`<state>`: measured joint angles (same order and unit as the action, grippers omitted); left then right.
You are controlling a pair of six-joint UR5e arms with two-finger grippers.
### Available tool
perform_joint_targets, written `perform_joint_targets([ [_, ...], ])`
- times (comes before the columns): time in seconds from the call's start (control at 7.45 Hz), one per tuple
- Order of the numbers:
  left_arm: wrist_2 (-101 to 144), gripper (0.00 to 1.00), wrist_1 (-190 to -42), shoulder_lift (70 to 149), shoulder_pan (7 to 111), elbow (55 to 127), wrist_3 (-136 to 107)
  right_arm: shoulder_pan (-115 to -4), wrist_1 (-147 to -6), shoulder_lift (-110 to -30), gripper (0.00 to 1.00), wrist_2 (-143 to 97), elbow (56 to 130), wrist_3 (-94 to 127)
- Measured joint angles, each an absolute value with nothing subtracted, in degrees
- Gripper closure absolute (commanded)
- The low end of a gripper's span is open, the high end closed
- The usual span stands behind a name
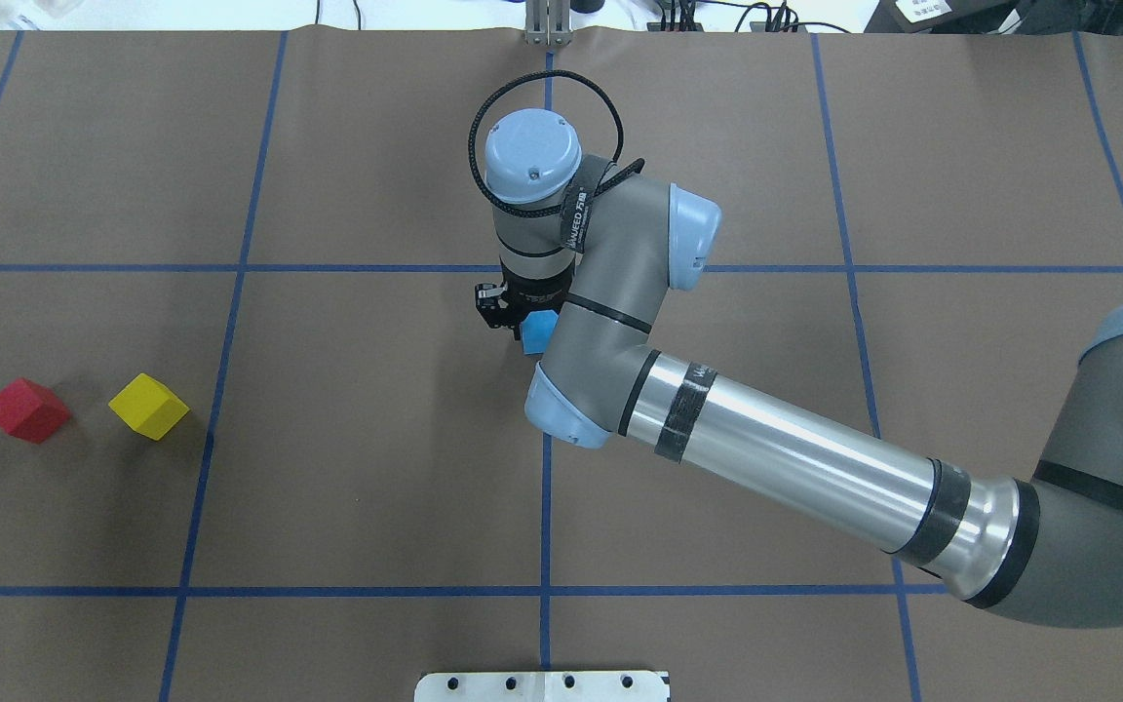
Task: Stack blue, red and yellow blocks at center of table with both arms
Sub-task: 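Lower the blue cube at the grid center and open the right gripper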
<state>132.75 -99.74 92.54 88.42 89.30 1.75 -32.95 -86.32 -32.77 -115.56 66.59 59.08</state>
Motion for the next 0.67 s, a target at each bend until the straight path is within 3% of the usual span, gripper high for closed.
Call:
perform_joint_targets([
  [0.67,132.28,0.00,-99.85,95.21,85.32,90.66,-5.93,-37.75,-89.65,-34.33,0.01,-116.95,73.29,59.89],
])
